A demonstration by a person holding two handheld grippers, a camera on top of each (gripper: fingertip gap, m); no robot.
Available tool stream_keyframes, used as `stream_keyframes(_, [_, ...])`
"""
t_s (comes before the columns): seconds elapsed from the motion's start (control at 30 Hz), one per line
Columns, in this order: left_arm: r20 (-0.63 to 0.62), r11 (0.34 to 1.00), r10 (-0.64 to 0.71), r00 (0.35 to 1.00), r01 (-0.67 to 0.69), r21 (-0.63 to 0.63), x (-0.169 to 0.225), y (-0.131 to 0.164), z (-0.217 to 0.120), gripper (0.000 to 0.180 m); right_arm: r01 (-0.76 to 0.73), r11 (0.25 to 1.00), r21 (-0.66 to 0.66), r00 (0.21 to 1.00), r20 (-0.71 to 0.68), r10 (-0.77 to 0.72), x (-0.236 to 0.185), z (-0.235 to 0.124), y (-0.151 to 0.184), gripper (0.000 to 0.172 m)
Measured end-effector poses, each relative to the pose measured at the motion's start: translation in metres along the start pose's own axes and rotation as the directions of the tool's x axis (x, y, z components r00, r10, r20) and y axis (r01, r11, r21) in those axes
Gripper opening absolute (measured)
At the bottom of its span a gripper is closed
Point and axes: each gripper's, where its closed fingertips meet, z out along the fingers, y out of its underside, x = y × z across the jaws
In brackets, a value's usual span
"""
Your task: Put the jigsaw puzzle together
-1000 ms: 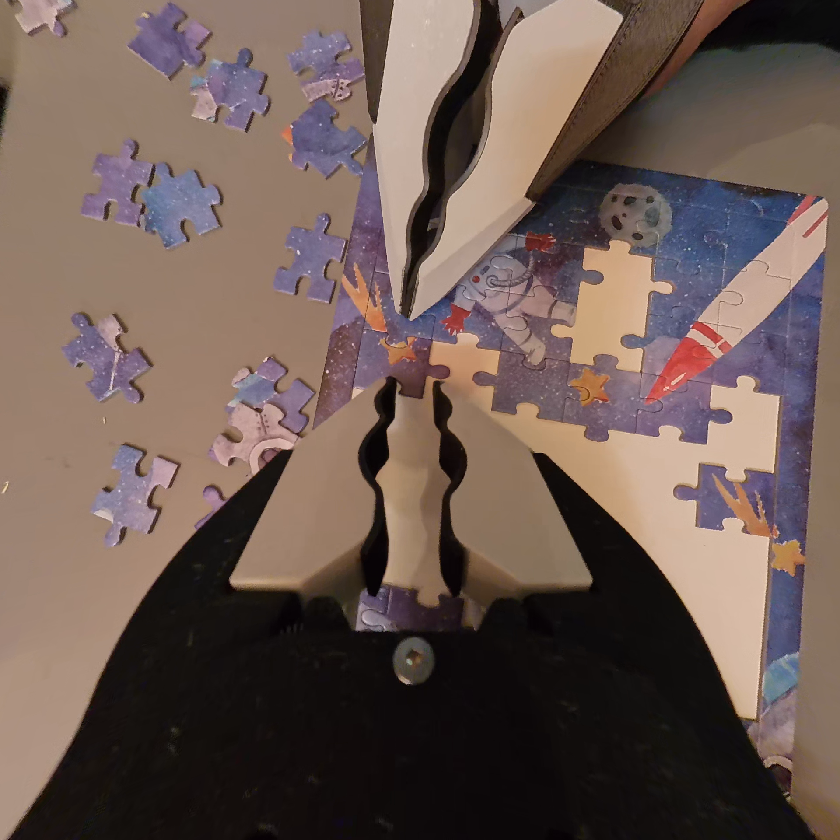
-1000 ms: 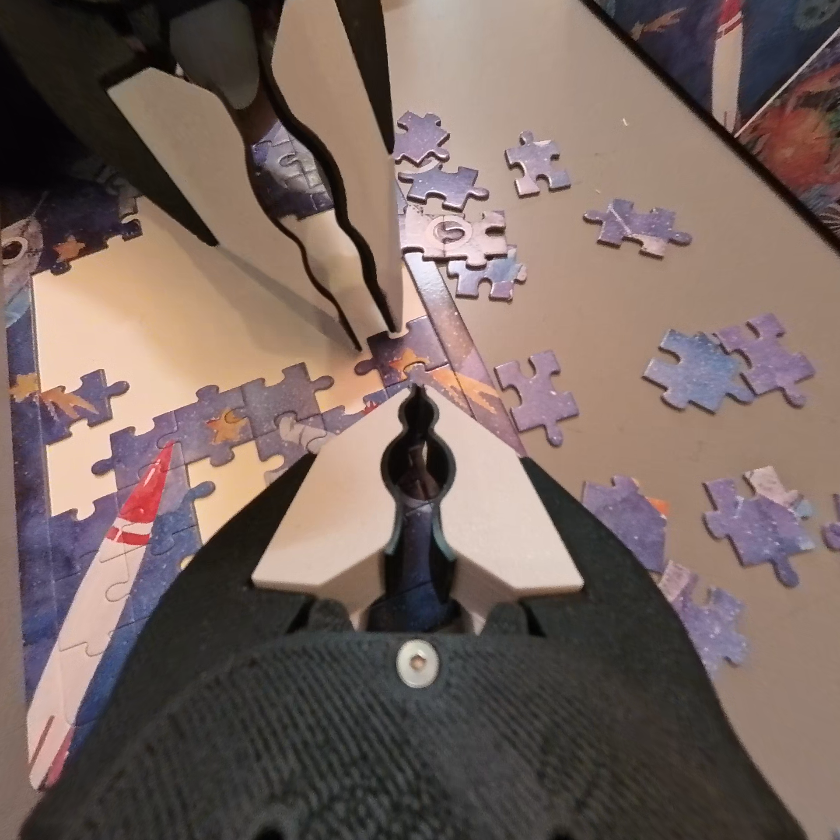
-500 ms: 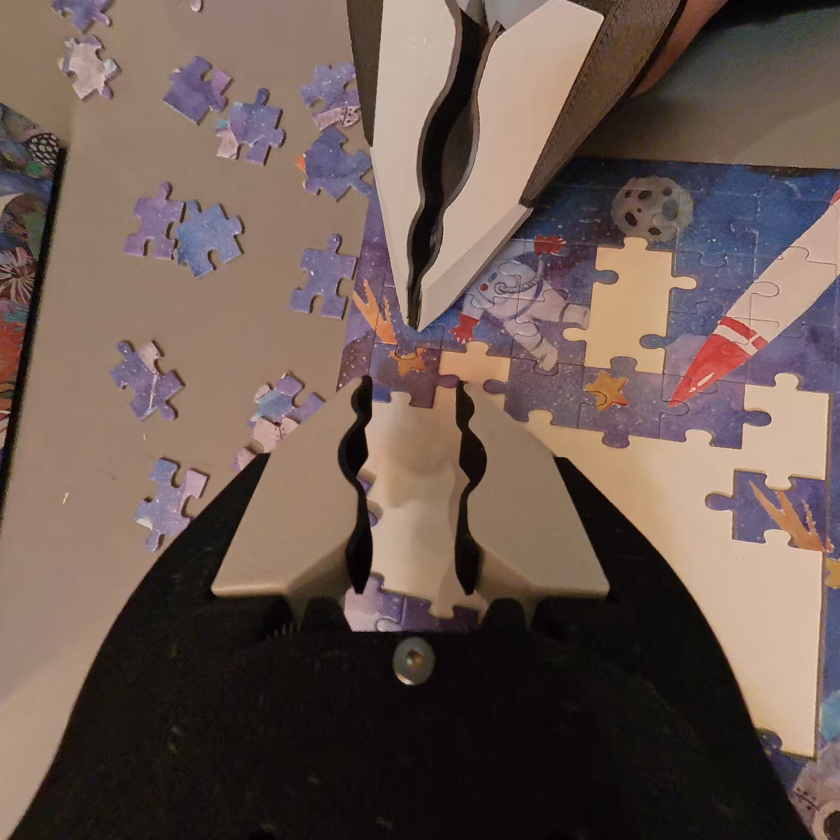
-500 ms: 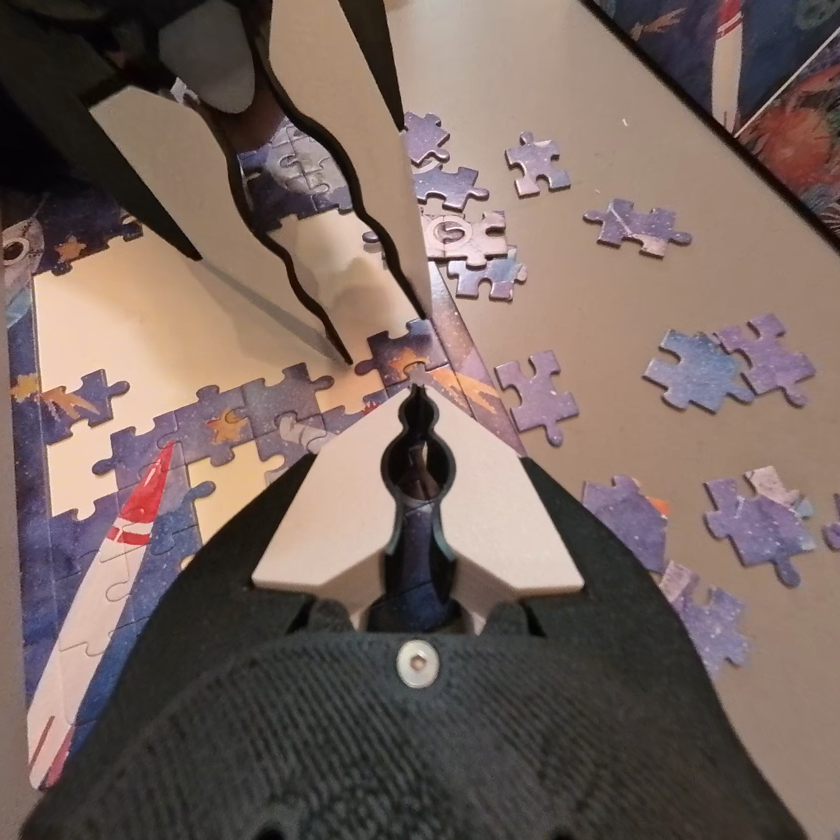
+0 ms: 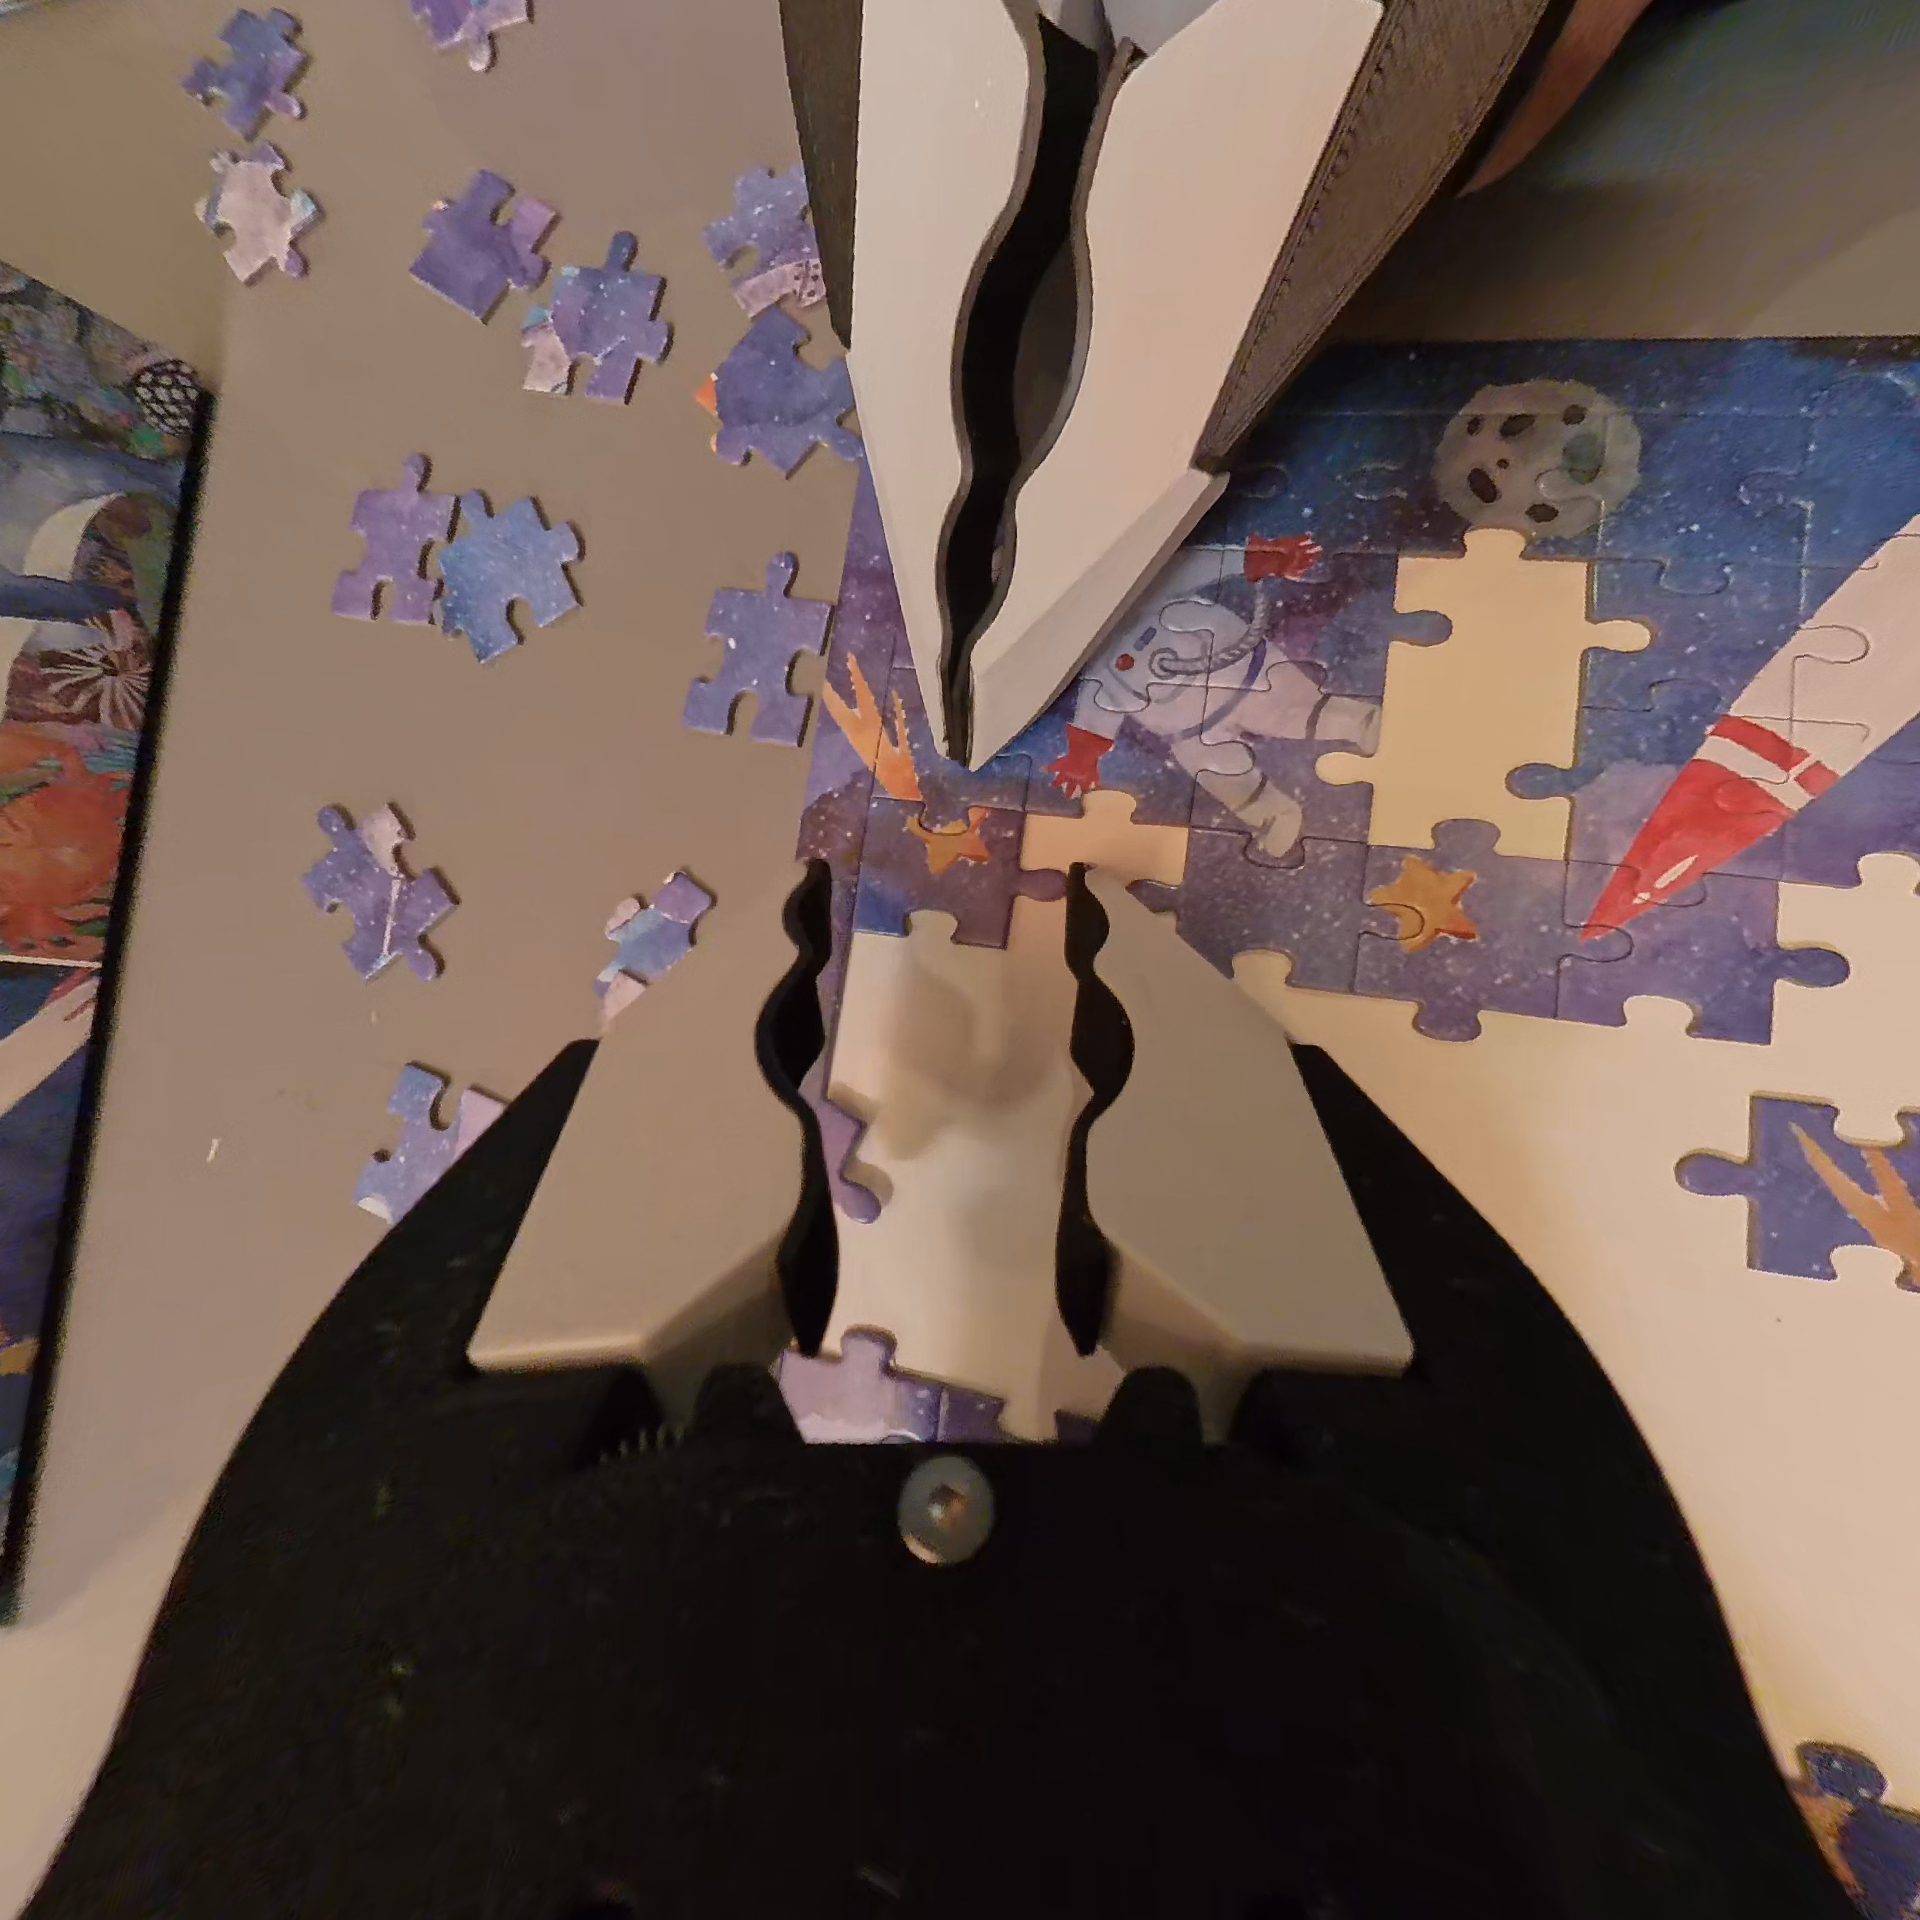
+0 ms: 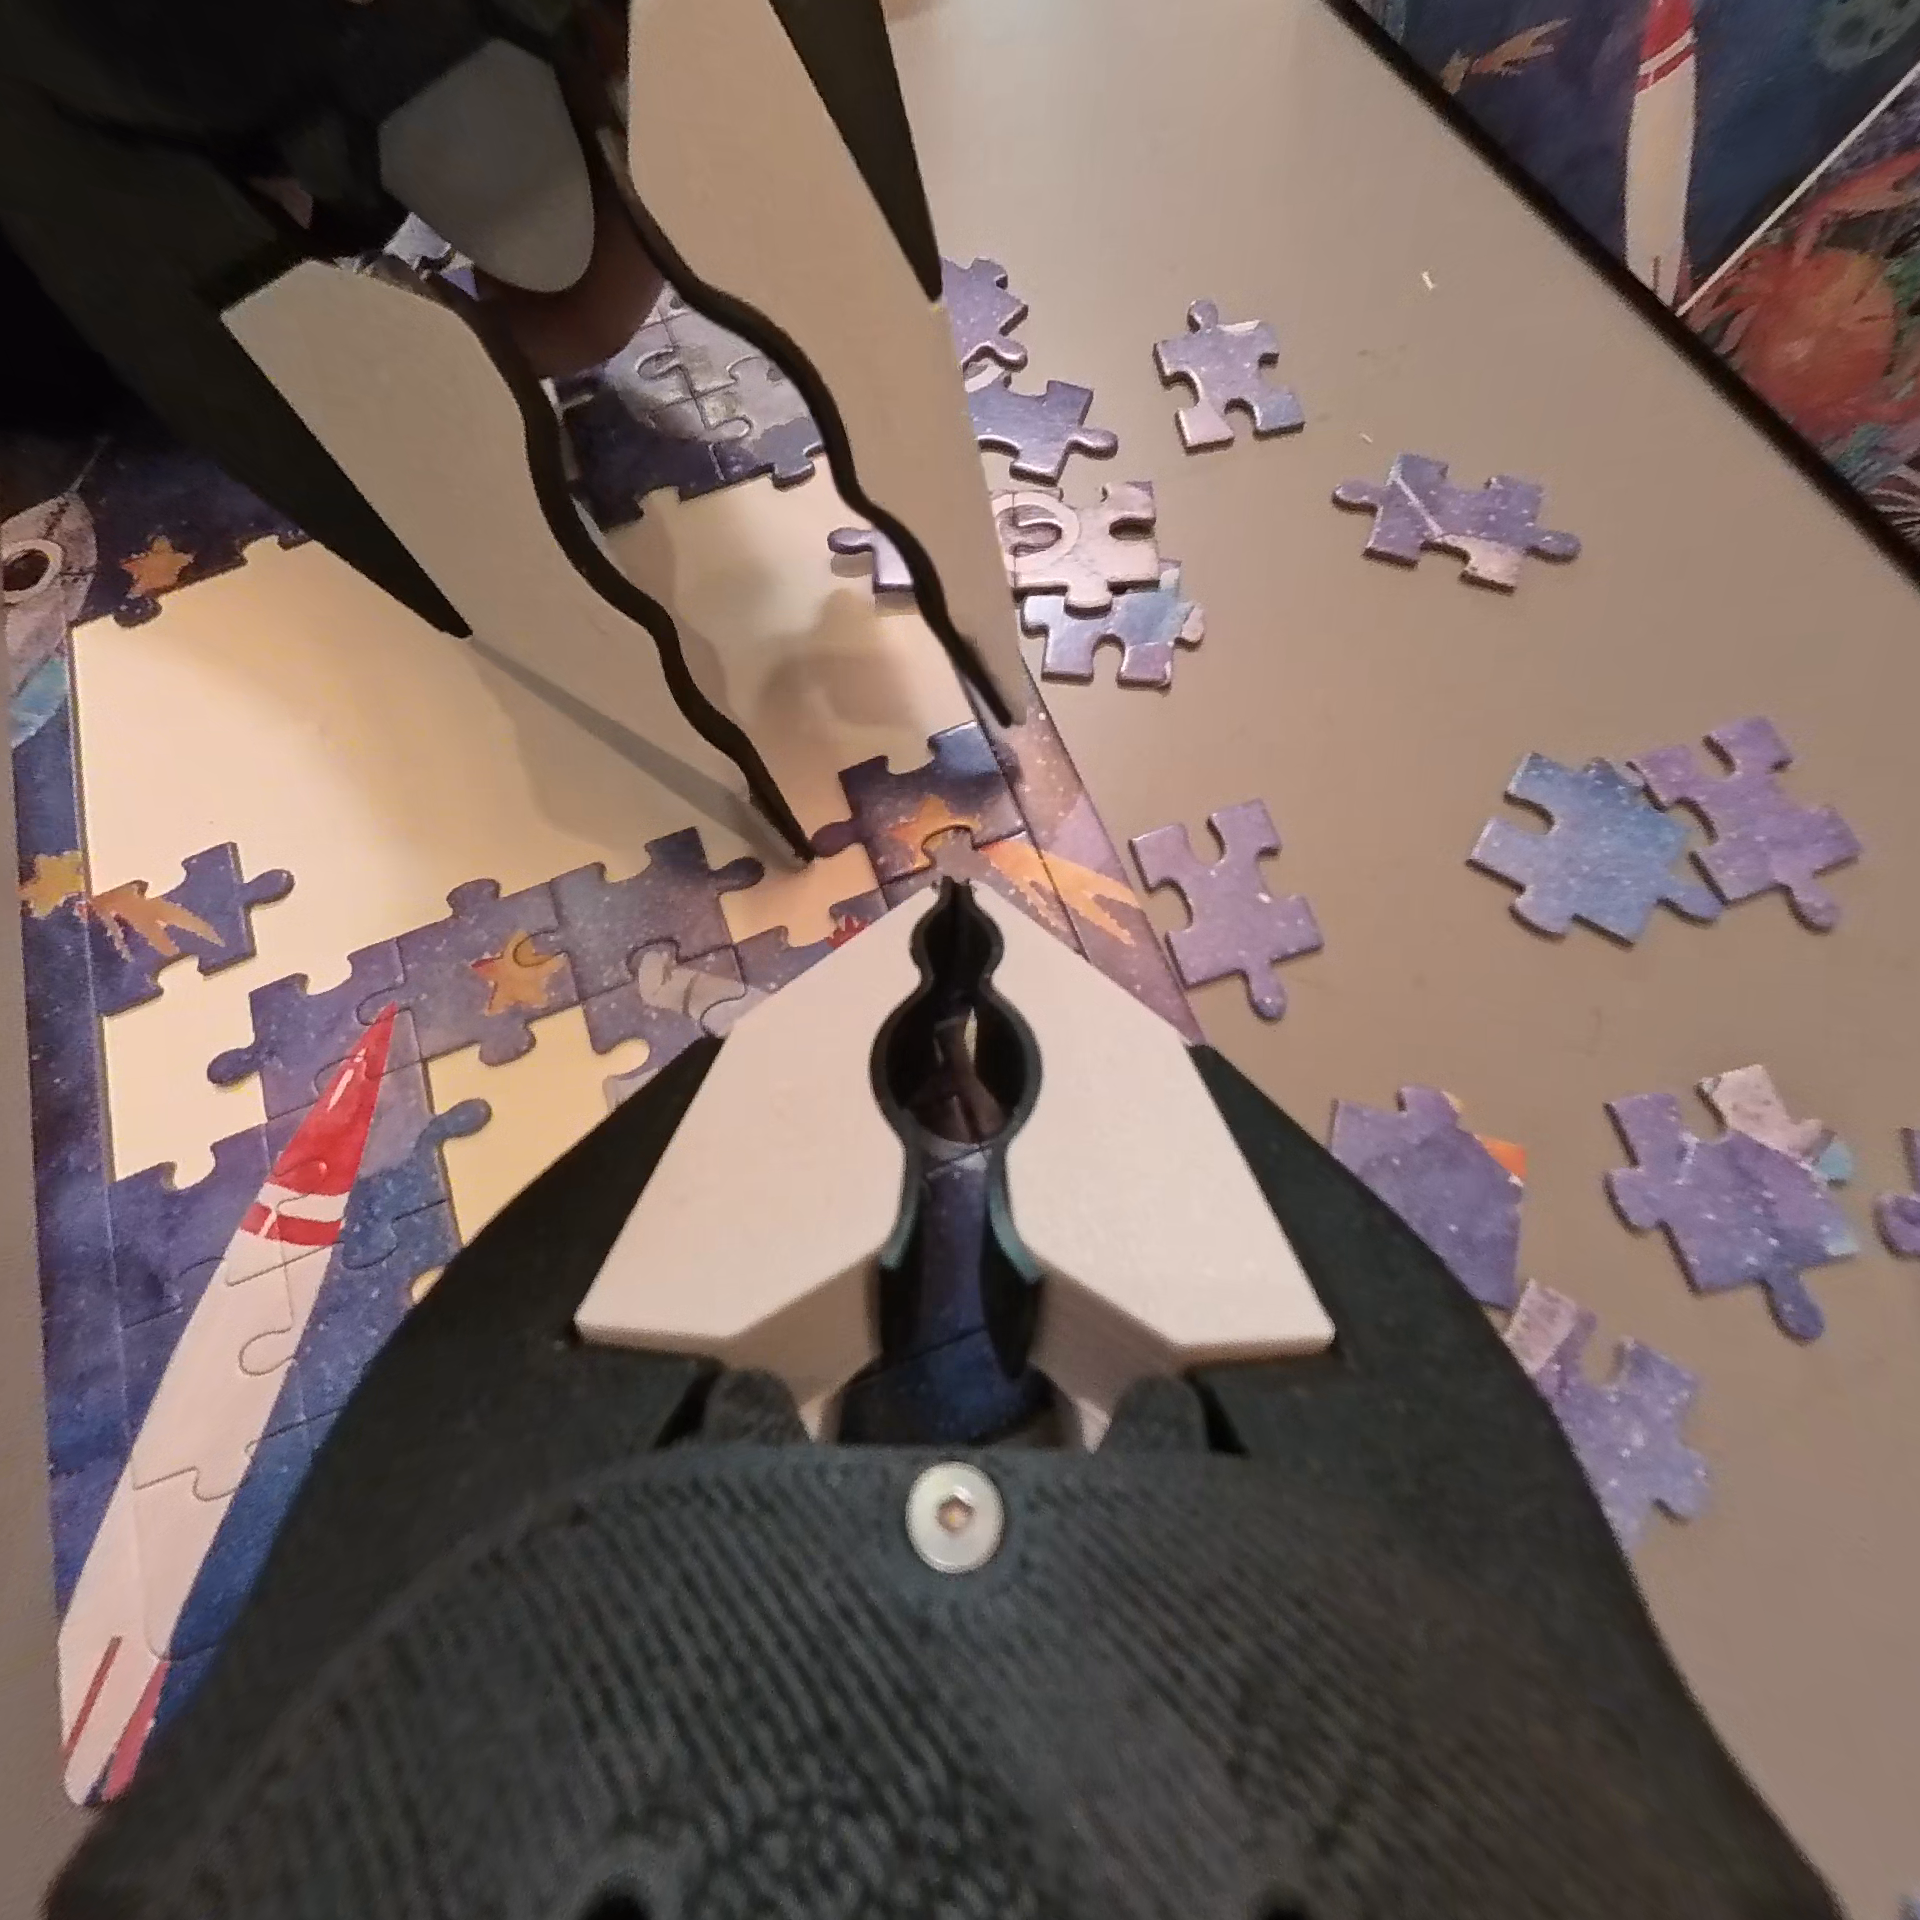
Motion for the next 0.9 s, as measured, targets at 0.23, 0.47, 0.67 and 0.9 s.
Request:
stream_keyframes(0.23, [0.059, 0.999, 0.051, 0.997, -0.052, 0.01, -0.004, -0.004, -0.003, 0.047, -0.002, 1.0, 0.001, 1.0, -0.003, 0.002, 0.001, 0.0, 0.0, 0.0])
stream_keyframes(0.47, [0.081, 0.995, 0.06, 0.995, -0.065, 0.072, -0.007, -0.015, -0.013, 0.041, -0.005, 1.0, 0.002, 1.0, -0.004, 0.005, 0.002, -0.001, 0.001, 0.0])
stream_keyframes(0.67, [0.045, 0.997, 0.07, 0.997, -0.072, 0.037, -0.003, -0.008, -0.011, 0.041, -0.004, 1.0, 0.001, 1.0, -0.005, 0.004, 0.002, -0.001, 0.001, 0.0])
stream_keyframes(0.9, [-0.035, 0.994, 0.109, 0.993, -0.11, -0.028, 0.007, 0.007, -0.01, 0.034, -0.001, 1.0, -0.001, 1.0, -0.006, 0.001, 0.001, -0.001, 0.001, 0.0])
